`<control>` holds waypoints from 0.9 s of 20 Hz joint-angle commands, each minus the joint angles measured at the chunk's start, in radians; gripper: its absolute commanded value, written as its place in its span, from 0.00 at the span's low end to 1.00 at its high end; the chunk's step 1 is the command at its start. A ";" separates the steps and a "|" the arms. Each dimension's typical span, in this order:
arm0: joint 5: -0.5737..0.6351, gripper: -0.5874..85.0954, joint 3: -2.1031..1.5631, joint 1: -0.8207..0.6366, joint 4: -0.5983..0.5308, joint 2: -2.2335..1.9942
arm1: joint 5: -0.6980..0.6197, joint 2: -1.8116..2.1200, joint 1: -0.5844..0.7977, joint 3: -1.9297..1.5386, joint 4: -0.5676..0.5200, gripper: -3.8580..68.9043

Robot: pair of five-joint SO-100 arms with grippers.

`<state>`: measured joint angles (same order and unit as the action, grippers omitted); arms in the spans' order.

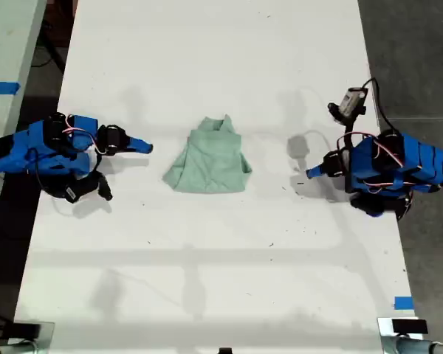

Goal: Fold t shirt

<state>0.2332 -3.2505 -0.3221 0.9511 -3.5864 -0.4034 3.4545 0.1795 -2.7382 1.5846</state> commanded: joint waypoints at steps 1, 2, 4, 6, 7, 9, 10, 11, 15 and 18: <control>-0.034 0.03 -0.040 0.034 -0.002 -0.009 | -0.051 0.034 -0.035 -0.048 -0.089 0.07; -0.043 0.04 -0.040 0.026 0.012 -0.009 | -0.041 0.034 -0.063 -0.114 -0.152 0.07; -0.044 0.04 -0.040 0.025 0.040 -0.009 | 0.003 0.035 -0.127 -0.259 -0.270 0.11; 0.021 0.06 -0.040 0.000 0.060 -0.008 | 0.064 0.037 -0.120 -0.371 -0.275 0.17; 0.021 0.06 -0.040 0.018 0.060 -0.008 | 0.029 0.005 -0.078 -0.373 -0.256 0.20; 0.021 0.06 -0.040 0.052 0.060 -0.008 | -0.184 0.034 -0.015 -0.373 -0.261 0.20; 0.034 0.06 -0.040 0.055 0.060 -0.005 | -0.342 0.037 0.006 -0.371 -0.256 0.20; 0.109 0.06 -0.040 0.051 0.060 -0.005 | -0.359 0.038 0.012 -0.370 -0.253 0.19; 0.201 0.06 -0.040 0.051 0.060 -0.005 | -0.359 0.038 0.009 -0.370 -0.252 0.17; 0.201 0.06 -0.040 0.051 0.060 -0.005 | -0.359 0.038 0.009 -0.370 -0.252 0.16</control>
<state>0.4295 -3.2505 -0.2807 1.0109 -3.5895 -0.7440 3.4821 0.1764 -3.0496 1.3438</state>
